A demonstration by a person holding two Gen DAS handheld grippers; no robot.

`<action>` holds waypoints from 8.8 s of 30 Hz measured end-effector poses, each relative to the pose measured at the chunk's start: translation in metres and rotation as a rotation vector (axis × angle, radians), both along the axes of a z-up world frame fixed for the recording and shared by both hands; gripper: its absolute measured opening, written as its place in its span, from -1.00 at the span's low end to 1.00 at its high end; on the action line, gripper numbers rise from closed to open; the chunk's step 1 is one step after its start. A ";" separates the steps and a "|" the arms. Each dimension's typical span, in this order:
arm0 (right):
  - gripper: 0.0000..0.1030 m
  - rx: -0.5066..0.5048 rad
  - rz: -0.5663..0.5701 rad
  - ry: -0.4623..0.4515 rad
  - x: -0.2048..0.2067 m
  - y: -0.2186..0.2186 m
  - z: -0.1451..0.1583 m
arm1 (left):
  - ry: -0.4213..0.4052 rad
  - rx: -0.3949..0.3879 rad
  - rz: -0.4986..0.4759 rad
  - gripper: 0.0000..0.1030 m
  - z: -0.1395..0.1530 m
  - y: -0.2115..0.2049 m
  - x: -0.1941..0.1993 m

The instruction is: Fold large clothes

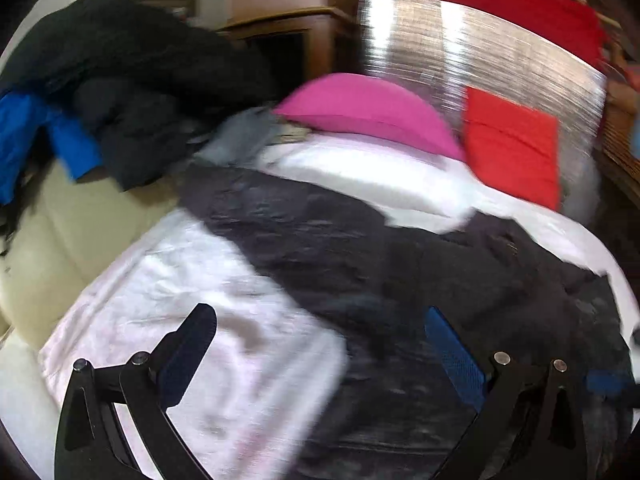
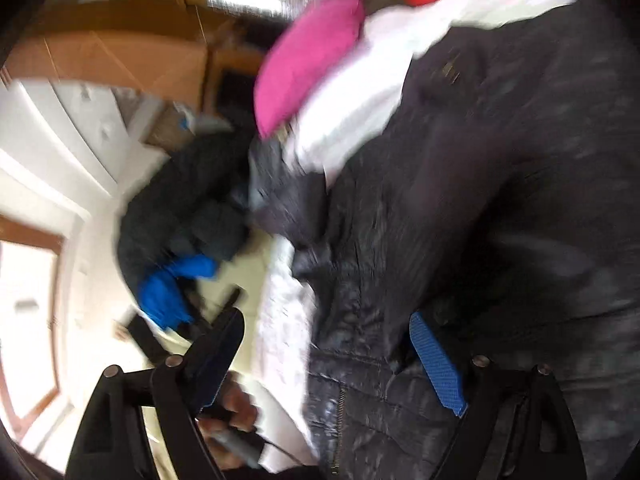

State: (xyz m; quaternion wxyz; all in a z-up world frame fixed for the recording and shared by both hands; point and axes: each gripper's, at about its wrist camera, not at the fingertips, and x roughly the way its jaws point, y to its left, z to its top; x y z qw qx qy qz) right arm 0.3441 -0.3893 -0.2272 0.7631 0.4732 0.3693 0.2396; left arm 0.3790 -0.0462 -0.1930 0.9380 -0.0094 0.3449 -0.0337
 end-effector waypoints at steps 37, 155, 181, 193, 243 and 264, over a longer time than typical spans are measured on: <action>-0.62 -0.562 -0.581 0.199 0.022 -0.166 -0.038 | 0.096 -0.083 -0.238 0.33 -0.026 -0.066 0.022; 0.28 -0.505 -0.487 0.006 -0.069 -0.120 0.055 | 0.210 -0.290 -0.741 0.56 0.024 -0.158 -0.014; -0.29 -1.072 -0.144 -0.055 0.034 0.029 0.009 | 0.393 -0.246 -0.209 -0.44 -0.066 -0.078 0.090; 0.40 -0.142 -0.495 0.128 -0.038 -0.162 -0.026 | 0.383 -0.205 -0.196 -0.50 -0.065 -0.074 0.086; 0.33 -0.570 -0.361 0.155 -0.036 -0.089 -0.003 | 0.181 0.193 -0.405 0.46 -0.072 -0.141 0.016; 0.39 -0.524 -0.412 -0.085 -0.202 -0.106 0.049 | 0.103 0.151 -0.407 0.48 -0.023 -0.061 -0.171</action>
